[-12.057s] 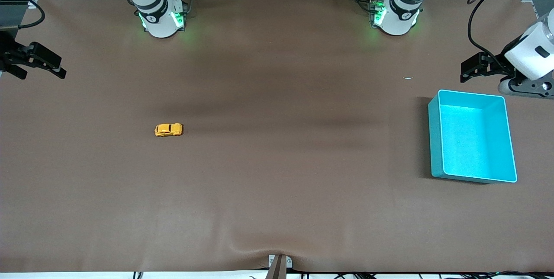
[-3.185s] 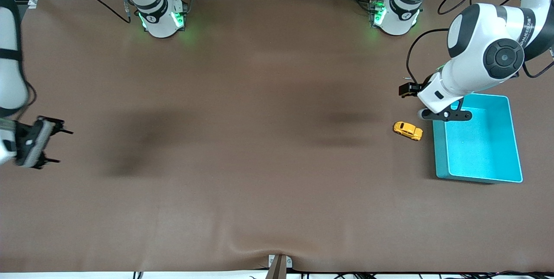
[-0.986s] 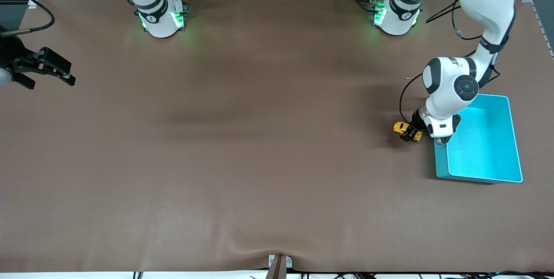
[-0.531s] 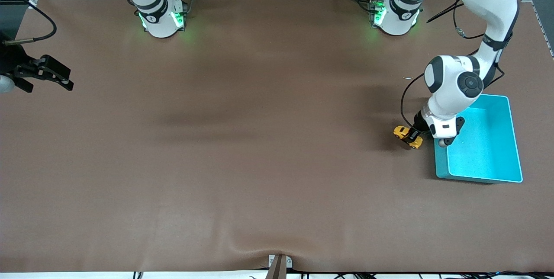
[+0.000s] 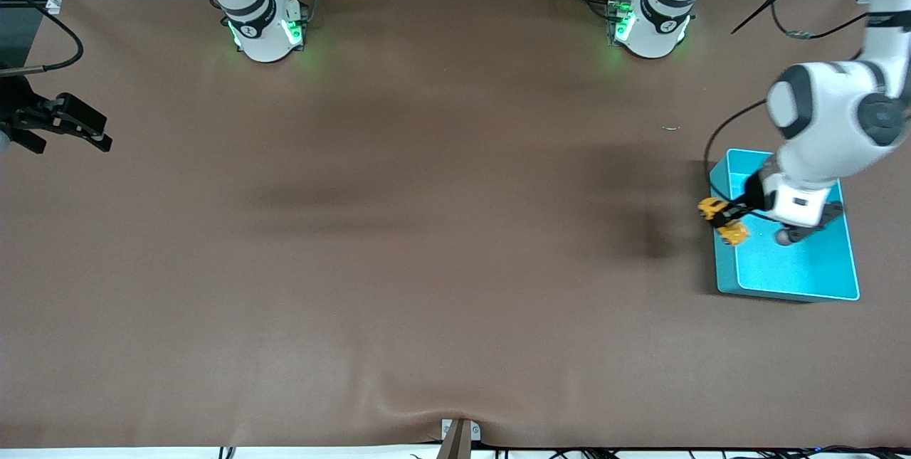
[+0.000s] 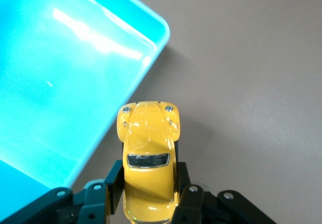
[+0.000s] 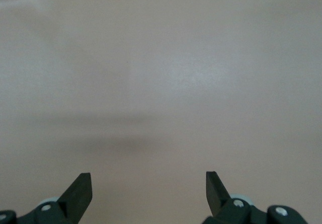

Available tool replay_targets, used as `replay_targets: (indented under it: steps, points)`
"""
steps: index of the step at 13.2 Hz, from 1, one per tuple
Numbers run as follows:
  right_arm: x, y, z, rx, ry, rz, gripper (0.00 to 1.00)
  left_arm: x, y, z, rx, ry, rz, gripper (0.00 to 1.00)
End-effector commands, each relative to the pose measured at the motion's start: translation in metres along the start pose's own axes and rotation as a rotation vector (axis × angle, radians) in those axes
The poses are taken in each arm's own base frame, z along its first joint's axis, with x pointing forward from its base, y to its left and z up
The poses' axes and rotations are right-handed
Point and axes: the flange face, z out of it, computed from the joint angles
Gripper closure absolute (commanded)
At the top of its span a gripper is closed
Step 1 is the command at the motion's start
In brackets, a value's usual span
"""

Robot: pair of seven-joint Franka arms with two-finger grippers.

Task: Wind and store yellow beetle car
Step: 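Carry the car over the turquoise bin and lower it inside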

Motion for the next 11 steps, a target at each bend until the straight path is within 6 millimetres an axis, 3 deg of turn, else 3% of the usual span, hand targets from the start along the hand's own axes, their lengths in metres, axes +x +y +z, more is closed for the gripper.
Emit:
replay_targets:
  steps: [1,3,5,8,11]
  points:
    - [-0.005,0.000,-0.005,0.008,0.022,0.022,0.00,0.028,-0.044,-0.007,0.008,-0.033,0.152,1.00]
    - [-0.004,-0.002,-0.005,0.008,0.022,0.020,0.00,0.042,-0.087,0.007,0.007,-0.054,0.268,1.00]
    - [-0.003,0.000,-0.002,0.019,0.017,0.025,0.00,0.068,-0.119,0.020,0.023,-0.057,0.402,1.00]
    - [-0.002,-0.001,0.000,0.024,0.016,0.026,0.00,0.094,-0.129,0.053,0.057,-0.087,0.600,1.00]
    - [-0.001,-0.002,0.000,0.024,0.022,0.024,0.00,0.094,-0.135,0.088,0.107,-0.138,0.677,1.00]
